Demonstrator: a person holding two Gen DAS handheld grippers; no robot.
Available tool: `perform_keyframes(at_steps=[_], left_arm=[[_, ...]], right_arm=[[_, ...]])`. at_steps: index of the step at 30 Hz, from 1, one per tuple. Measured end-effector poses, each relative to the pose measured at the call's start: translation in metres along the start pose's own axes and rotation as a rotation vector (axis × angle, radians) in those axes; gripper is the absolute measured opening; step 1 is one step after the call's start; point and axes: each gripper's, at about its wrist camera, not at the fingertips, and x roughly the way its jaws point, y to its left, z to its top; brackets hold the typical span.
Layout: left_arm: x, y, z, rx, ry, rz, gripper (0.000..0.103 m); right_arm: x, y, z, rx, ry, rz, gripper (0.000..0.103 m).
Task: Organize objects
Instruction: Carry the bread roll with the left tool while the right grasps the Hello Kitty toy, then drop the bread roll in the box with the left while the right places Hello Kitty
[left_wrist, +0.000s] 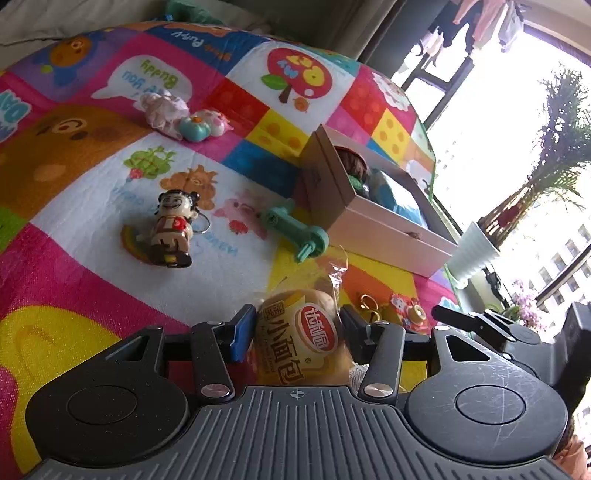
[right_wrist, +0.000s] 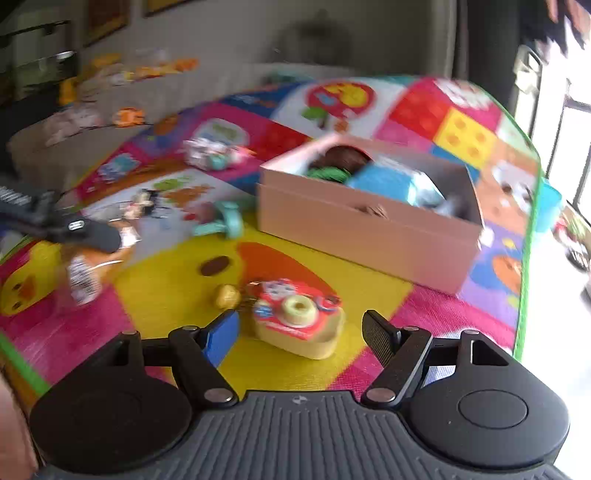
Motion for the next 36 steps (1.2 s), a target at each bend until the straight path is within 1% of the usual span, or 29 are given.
perform_keyframes(at_steps=[3, 5, 6, 7, 8, 11, 13, 15, 18, 20, 21, 24, 26, 29, 32, 34, 35, 36], left_arm=[[0.003, 0.0, -0.001, 0.002, 0.005, 0.005, 0.055], [0.004, -0.004, -0.001, 0.015, 0.003, 0.016, 0.055], [0.004, -0.006, -0.001, 0.024, 0.004, 0.023, 0.055], [0.004, -0.008, -0.001, 0.037, 0.004, 0.03, 0.055], [0.003, -0.011, -0.001, 0.055, 0.005, 0.038, 0.055], [0.002, -0.02, 0.0, 0.109, 0.005, 0.056, 0.055], [0.001, -0.025, 0.007, 0.123, 0.002, 0.038, 0.055], [0.003, -0.035, 0.023, 0.137, -0.006, 0.01, 0.055], [0.009, -0.062, 0.064, 0.206, -0.061, -0.021, 0.055], [0.021, -0.085, 0.096, 0.244, -0.096, -0.054, 0.055], [0.03, -0.095, 0.112, 0.239, -0.1, -0.075, 0.055], [0.074, -0.124, 0.155, 0.177, -0.077, -0.143, 0.055], [0.114, -0.144, 0.177, 0.156, -0.058, -0.159, 0.055], [0.172, -0.164, 0.193, 0.164, -0.068, -0.134, 0.055], [0.224, -0.176, 0.193, 0.209, -0.073, -0.093, 0.055], [0.252, -0.178, 0.185, 0.269, -0.041, -0.046, 0.055], [0.26, -0.177, 0.182, 0.282, -0.014, -0.028, 0.061], [0.264, -0.178, 0.179, 0.288, 0.01, -0.011, 0.062]], right_arm=[[0.009, -0.008, -0.002, 0.074, 0.033, 0.025, 0.074], [0.013, -0.007, -0.003, 0.094, 0.028, 0.028, 0.072], [0.014, -0.005, -0.002, 0.088, 0.023, 0.012, 0.061], [0.016, -0.002, -0.002, 0.073, 0.018, -0.005, 0.058], [0.015, 0.001, 0.0, 0.054, 0.016, -0.016, 0.058], [0.001, 0.0, 0.003, 0.054, -0.029, 0.006, 0.058], [-0.016, -0.002, 0.007, 0.059, -0.076, 0.02, 0.058], [-0.035, -0.006, 0.011, 0.069, -0.129, 0.035, 0.058], [-0.058, -0.014, 0.016, 0.082, -0.204, 0.034, 0.058], [-0.068, -0.021, 0.018, 0.098, -0.243, 0.031, 0.058], [-0.07, -0.025, 0.019, 0.109, -0.255, 0.029, 0.058], [-0.071, -0.036, 0.018, 0.143, -0.28, 0.014, 0.058], [-0.07, -0.043, 0.014, 0.161, -0.285, 0.003, 0.058], [-0.066, -0.054, 0.007, 0.19, -0.283, 0.004, 0.058], [-0.063, -0.064, 0.0, 0.218, -0.275, -0.008, 0.058], [-0.061, -0.071, -0.004, 0.236, -0.269, -0.015, 0.058], [-0.061, -0.074, -0.005, 0.24, -0.267, -0.018, 0.058], [-0.061, -0.076, -0.007, 0.241, -0.269, -0.022, 0.058]])
